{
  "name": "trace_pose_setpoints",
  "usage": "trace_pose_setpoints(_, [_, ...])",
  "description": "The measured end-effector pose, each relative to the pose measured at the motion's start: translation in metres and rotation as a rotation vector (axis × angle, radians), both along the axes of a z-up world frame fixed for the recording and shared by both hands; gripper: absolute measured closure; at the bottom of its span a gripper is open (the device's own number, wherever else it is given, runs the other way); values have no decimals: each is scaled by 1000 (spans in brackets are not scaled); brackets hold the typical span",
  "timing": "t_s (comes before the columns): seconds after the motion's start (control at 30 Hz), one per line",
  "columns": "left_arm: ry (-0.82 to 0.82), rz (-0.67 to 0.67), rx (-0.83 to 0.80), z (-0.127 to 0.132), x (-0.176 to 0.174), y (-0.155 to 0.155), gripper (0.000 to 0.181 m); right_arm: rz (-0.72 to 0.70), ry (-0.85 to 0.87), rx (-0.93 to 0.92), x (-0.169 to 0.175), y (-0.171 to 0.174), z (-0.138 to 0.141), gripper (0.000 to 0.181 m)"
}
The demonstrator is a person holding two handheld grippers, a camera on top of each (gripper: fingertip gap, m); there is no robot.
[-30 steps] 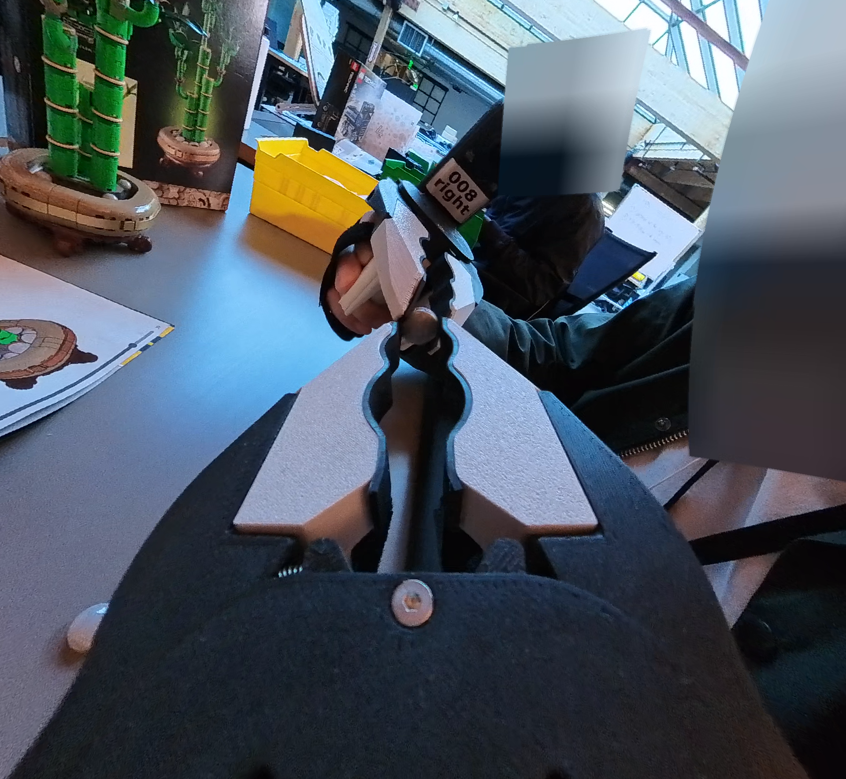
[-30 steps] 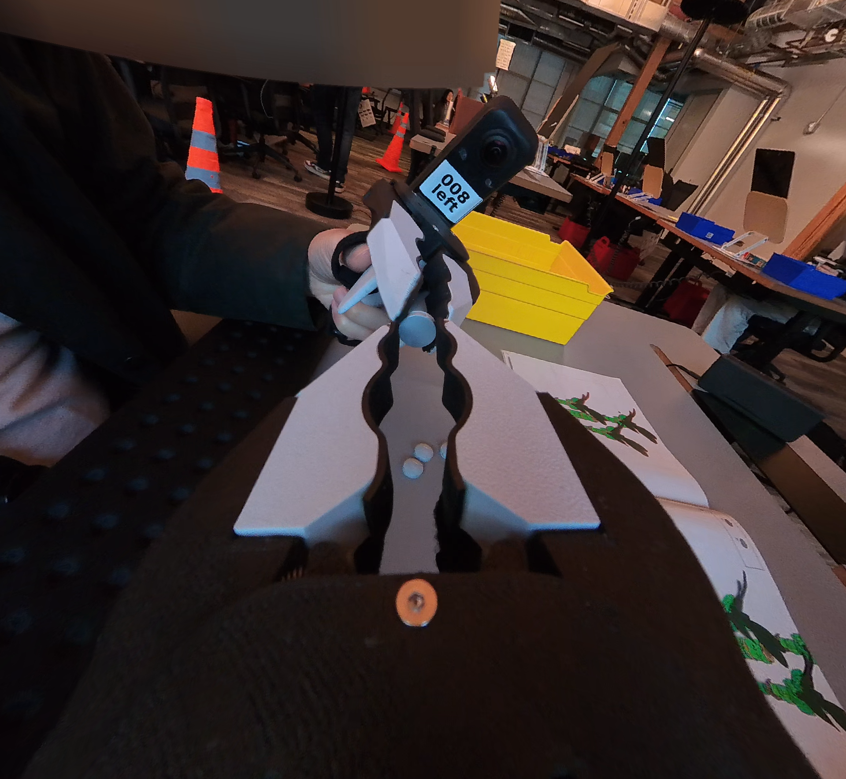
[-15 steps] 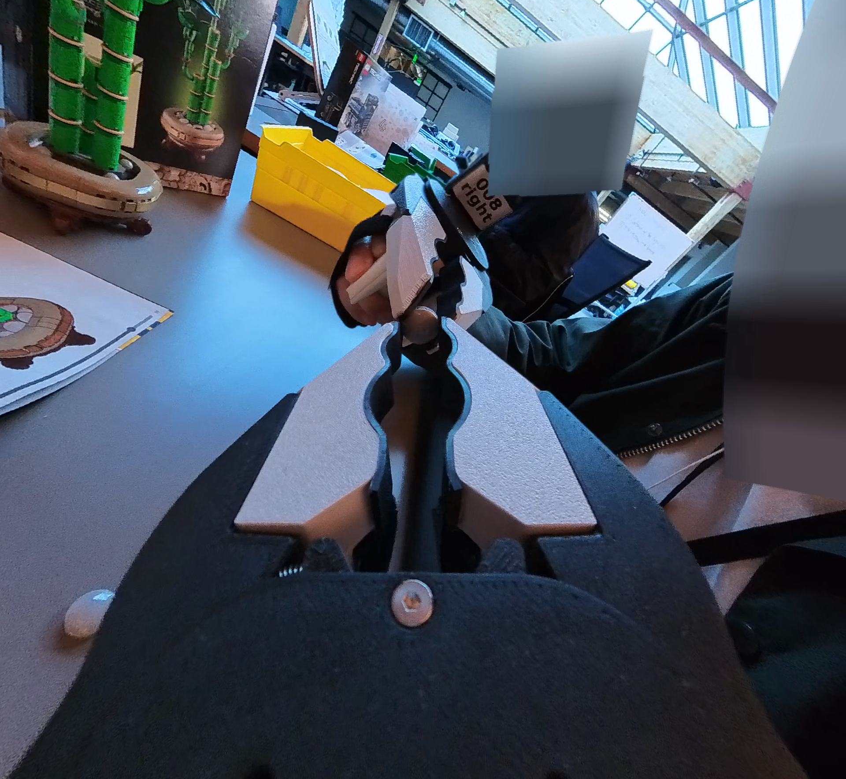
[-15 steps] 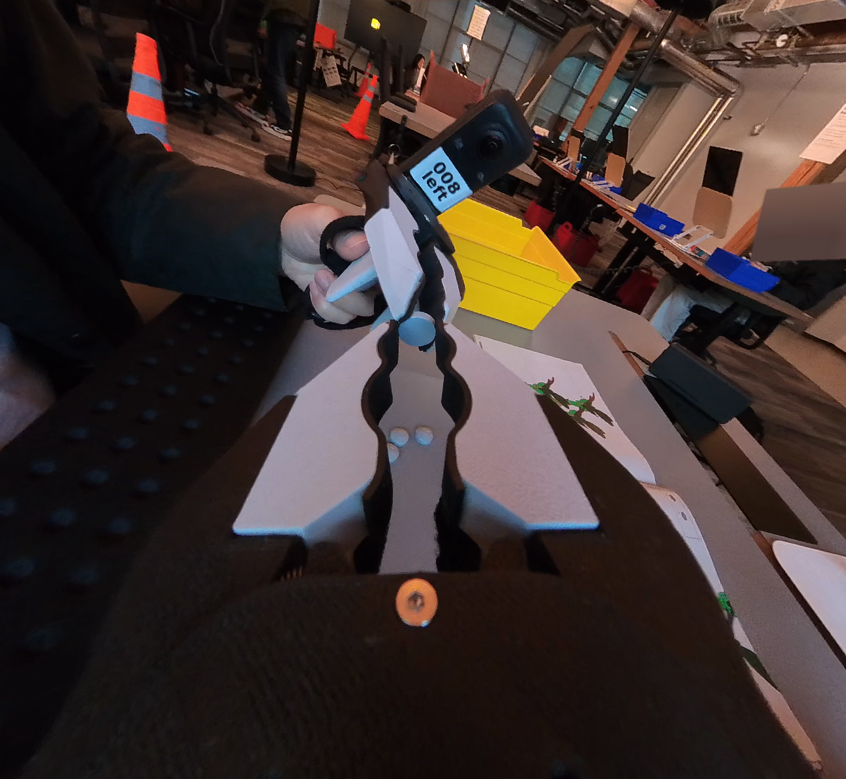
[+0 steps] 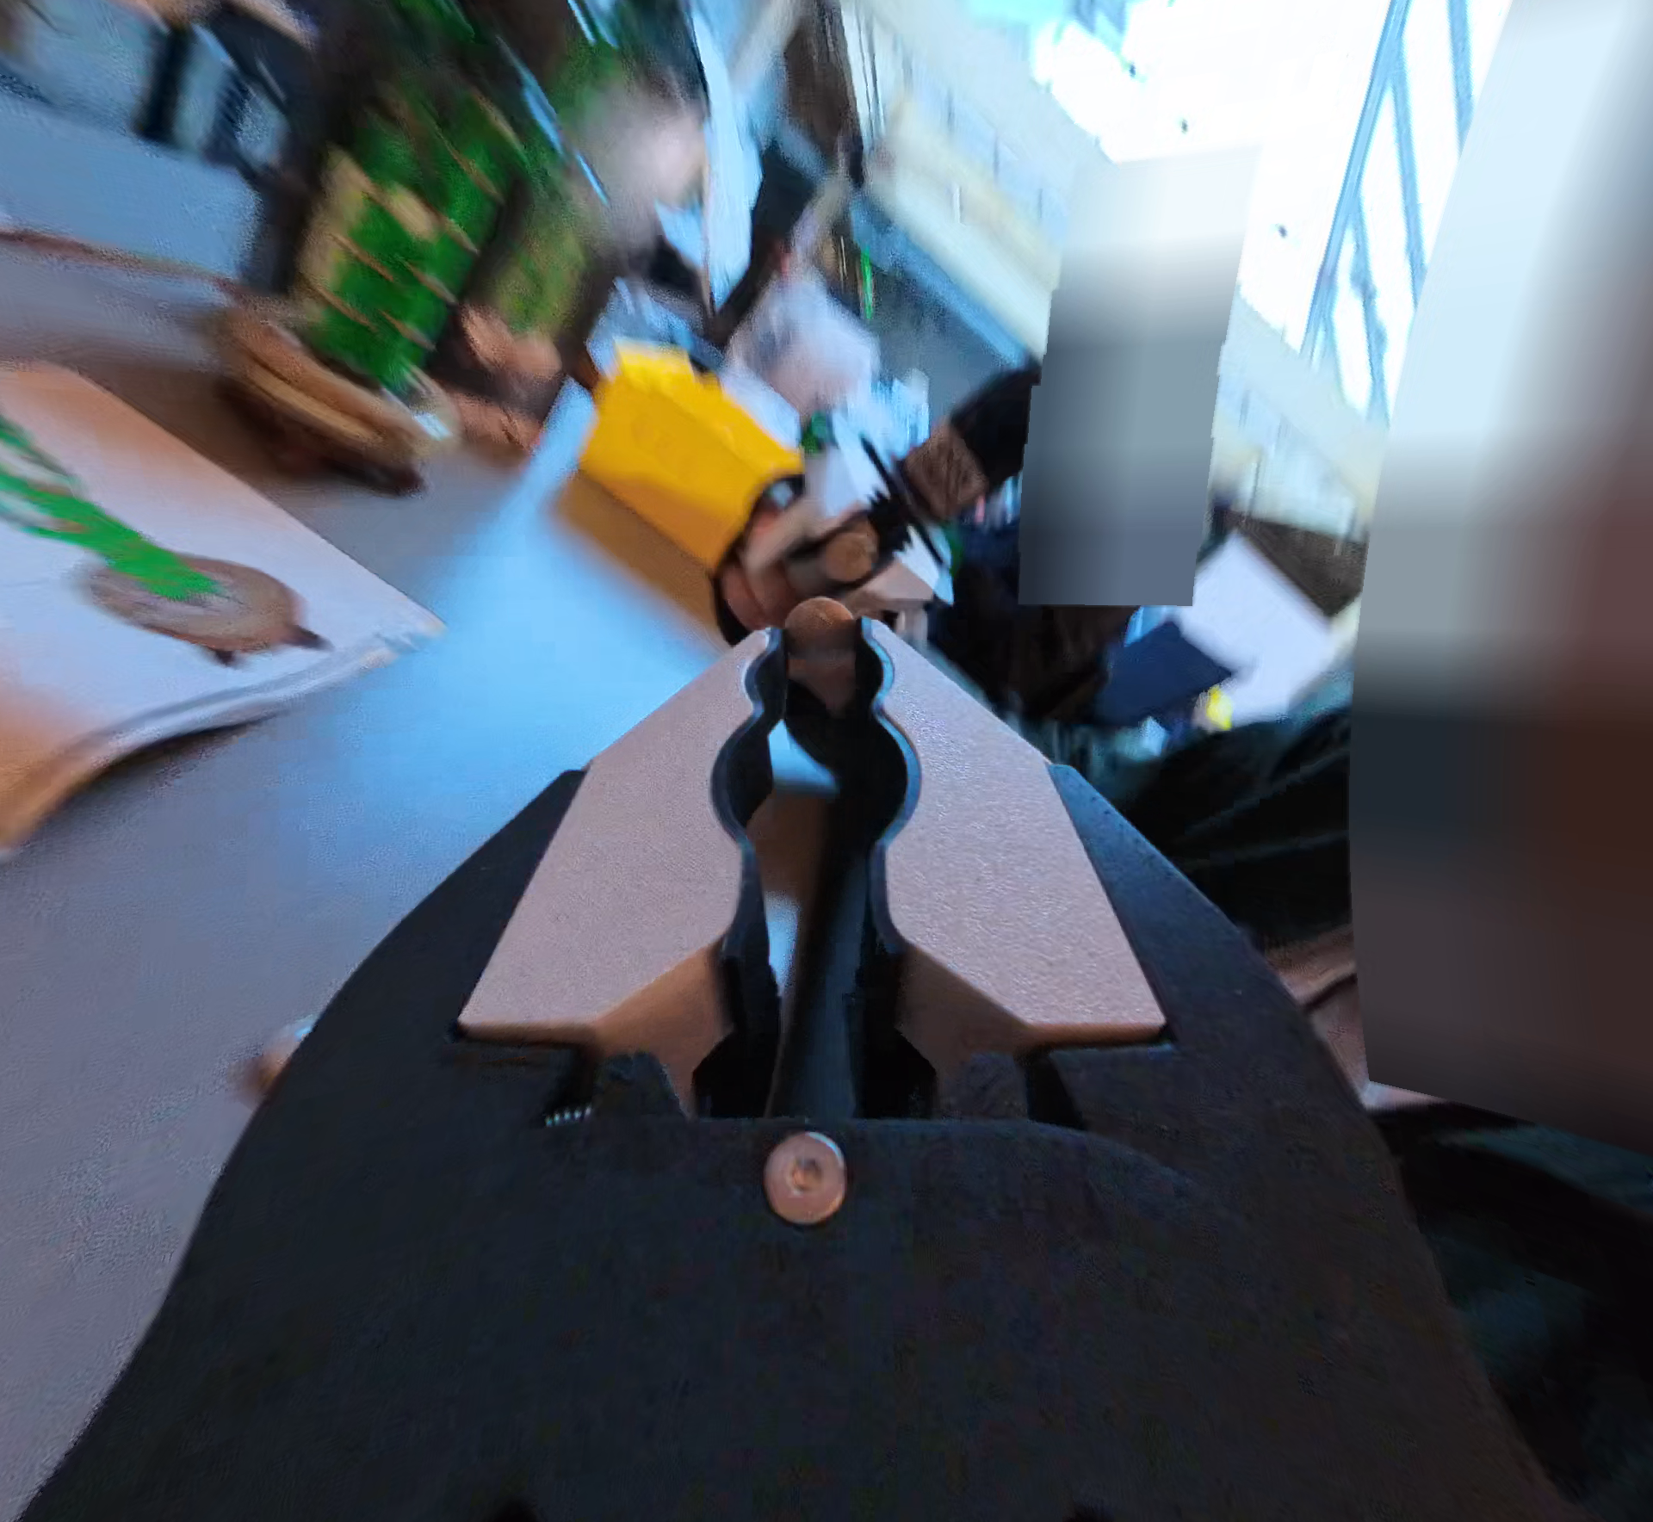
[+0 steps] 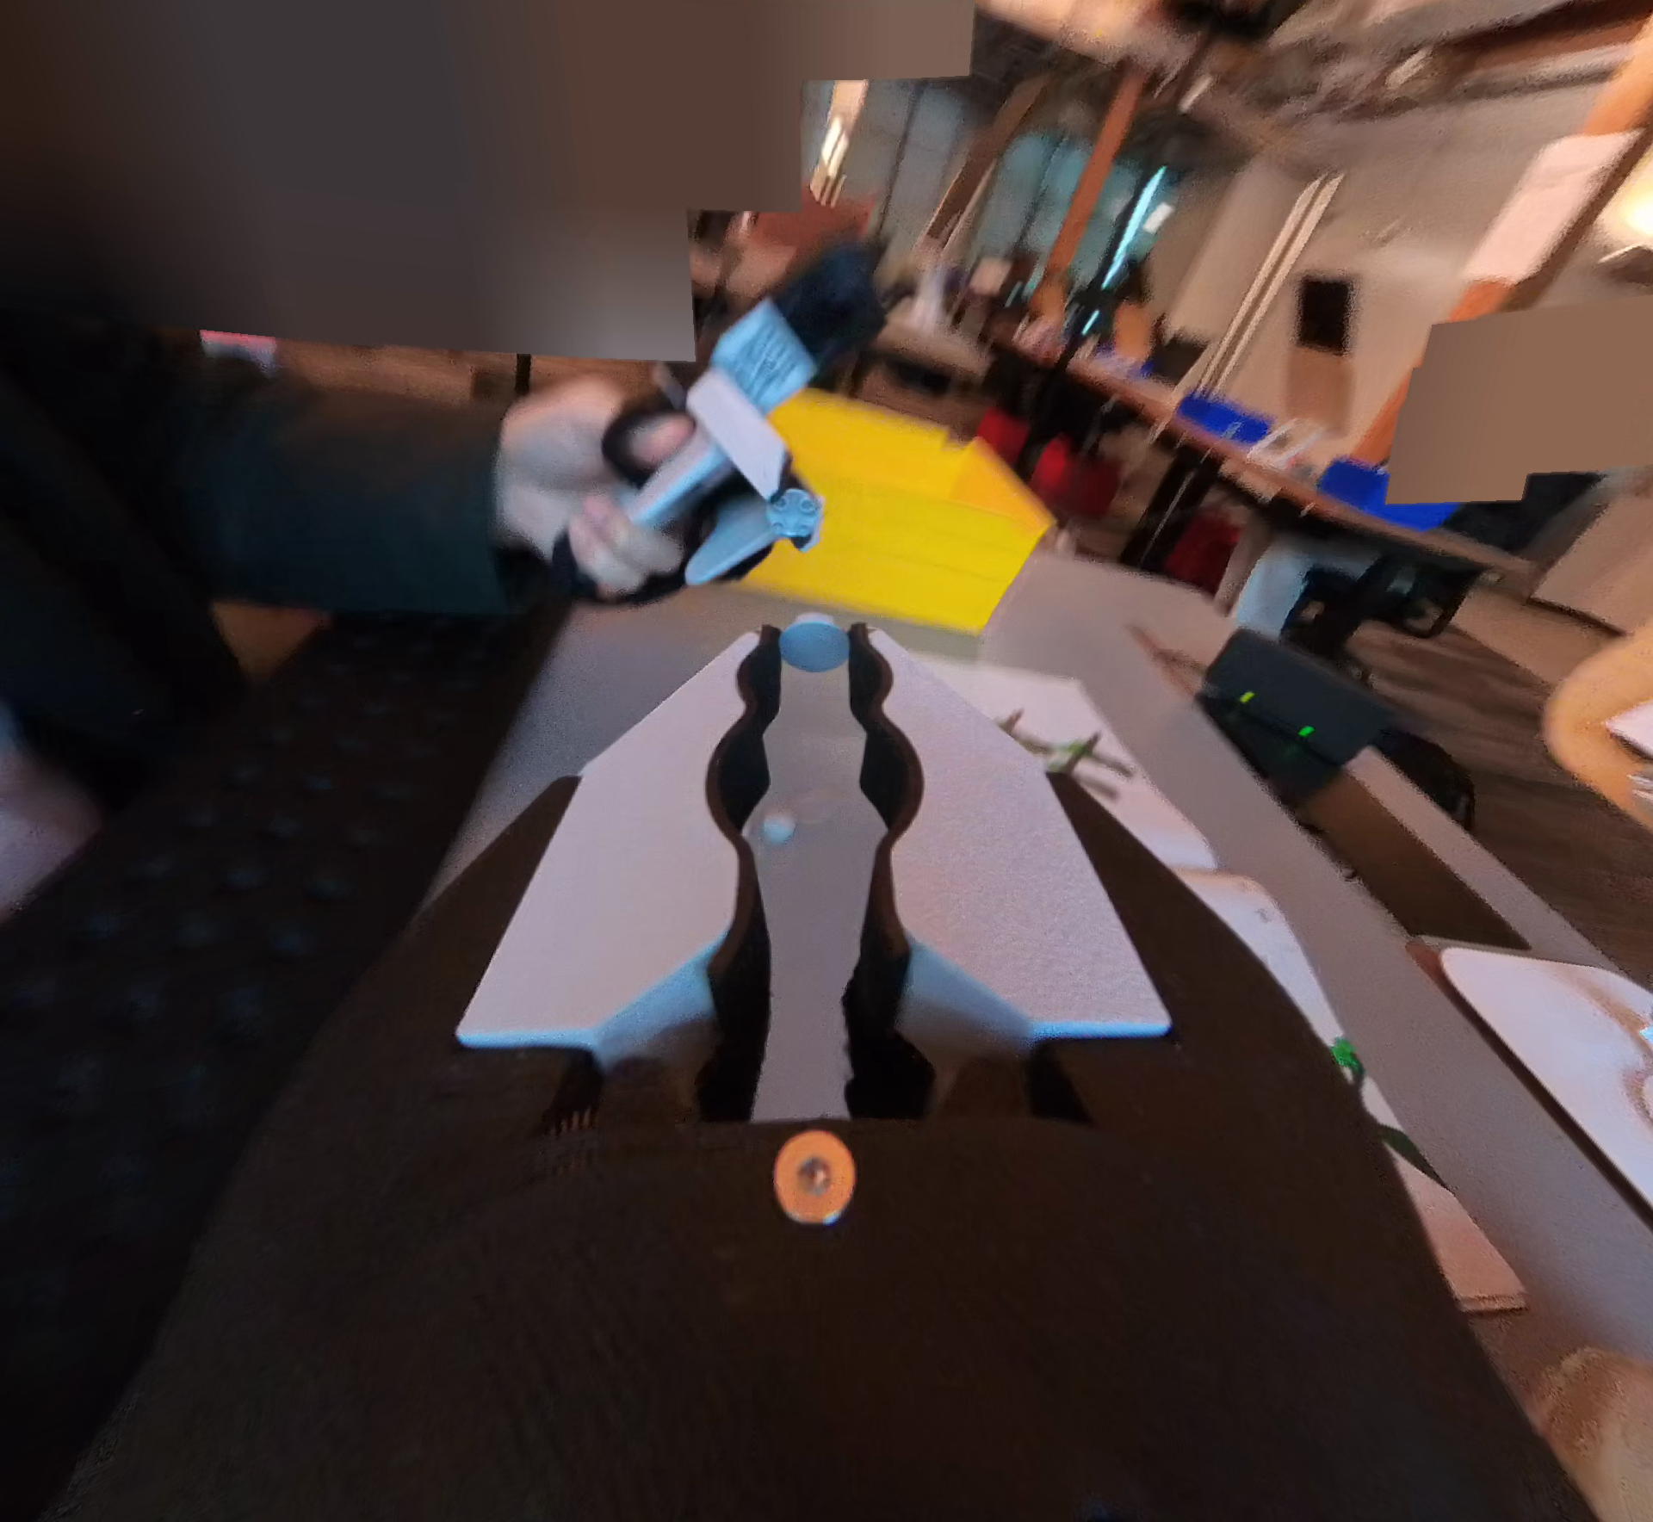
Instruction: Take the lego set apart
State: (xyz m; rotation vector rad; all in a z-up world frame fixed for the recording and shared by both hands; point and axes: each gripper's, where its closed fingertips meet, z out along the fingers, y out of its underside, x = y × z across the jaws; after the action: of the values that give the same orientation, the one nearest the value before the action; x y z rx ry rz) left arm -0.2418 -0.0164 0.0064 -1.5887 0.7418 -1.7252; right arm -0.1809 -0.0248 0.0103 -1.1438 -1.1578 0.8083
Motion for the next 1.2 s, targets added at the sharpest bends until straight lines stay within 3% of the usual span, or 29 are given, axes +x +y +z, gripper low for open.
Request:
trace_pose_setpoints(0.07, [-48,104,-17,5,-41,21,168,7,103,-23,23,0,21,167])
trace_pose_setpoints(0.23, [-18,45,12,-1,-46,4,168,78,-44,-60,-3,-8,-9,166])
trace_pose_setpoints(0.33, [111,197,86,2,-75,20,167,51,-71,-100,-2,0,-22,166])
trace_pose_setpoints(0.4, [260,456,157,16,-133,51,167,53,-50,-135,-2,4,-22,166])
trace_pose_setpoints(0.47, [493,804,205,22,-224,86,168,54,-40,-164,-2,6,-23,166])
trace_pose_setpoints(0.53, [761,967,132,1,-297,101,167,54,-49,-177,-4,8,-26,166])
trace_pose_setpoints(0.67, [880,907,16,-39,-333,112,163,57,-97,-187,-10,6,-35,167])
trace_pose_setpoints(0.77, [1021,928,44,-55,-348,117,116,48,-118,-195,-12,7,-41,166])
trace_pose_setpoints(0.83, [1045,945,85,-52,-349,119,105,43,-114,-200,-12,8,-41,167])
trace_pose_setpoints(0.9, [981,959,136,-39,-339,120,107,34,-105,-202,-11,10,-41,167])
trace_pose_setpoints(0.97, [842,919,181,-20,-306,111,113,-3,-94,-160,-9,14,-36,166])
trace_pose_setpoints(1.1, [454,500,159,3,-160,50,123,-104,-142,132,-12,10,-25,166])
trace_pose_setpoints(1.2, [196,199,49,4,-62,6,127,-74,-156,248,-22,-5,-21,166])
